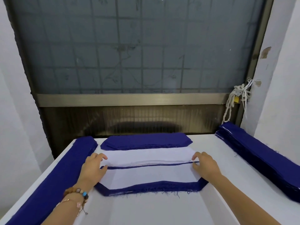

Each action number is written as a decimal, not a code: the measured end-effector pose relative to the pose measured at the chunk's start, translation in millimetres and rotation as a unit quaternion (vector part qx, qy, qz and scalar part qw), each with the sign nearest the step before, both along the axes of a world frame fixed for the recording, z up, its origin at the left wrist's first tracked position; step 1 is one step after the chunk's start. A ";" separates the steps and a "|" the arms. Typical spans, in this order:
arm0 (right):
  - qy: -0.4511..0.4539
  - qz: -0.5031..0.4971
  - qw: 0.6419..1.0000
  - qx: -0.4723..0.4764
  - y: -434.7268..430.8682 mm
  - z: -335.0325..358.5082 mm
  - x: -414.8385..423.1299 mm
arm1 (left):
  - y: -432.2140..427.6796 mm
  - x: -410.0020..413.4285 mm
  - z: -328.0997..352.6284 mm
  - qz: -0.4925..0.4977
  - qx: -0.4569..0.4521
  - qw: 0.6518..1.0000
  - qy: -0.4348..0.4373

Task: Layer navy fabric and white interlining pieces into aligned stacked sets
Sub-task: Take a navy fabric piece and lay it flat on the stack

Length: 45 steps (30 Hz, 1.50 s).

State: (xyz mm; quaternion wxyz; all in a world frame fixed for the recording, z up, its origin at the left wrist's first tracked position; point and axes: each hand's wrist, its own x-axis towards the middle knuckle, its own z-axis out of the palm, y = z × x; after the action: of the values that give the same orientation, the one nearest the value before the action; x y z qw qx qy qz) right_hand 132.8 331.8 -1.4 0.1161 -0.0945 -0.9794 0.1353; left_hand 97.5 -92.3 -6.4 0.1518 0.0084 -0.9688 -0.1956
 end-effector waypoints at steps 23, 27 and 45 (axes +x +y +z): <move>-0.083 0.136 0.985 0.060 -110.2 8.4 -168.5 | 148.6 -132.3 4.3 -0.122 -0.184 0.974 -0.048; -0.081 0.119 0.982 0.122 -115.2 5.5 -186.2 | 152.4 -145.4 6.0 -0.134 -0.084 0.987 -0.013; -0.006 0.107 0.993 0.052 -113.9 -4.2 -207.3 | 159.6 -196.0 -27.3 -0.130 -0.102 0.986 0.006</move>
State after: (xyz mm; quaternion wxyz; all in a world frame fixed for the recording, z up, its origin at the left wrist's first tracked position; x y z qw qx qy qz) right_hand -74.5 217.9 -5.6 0.1002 0.0165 -0.9902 0.0956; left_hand -98.4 67.3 -33.6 0.1315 -0.1343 -0.9755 -0.1142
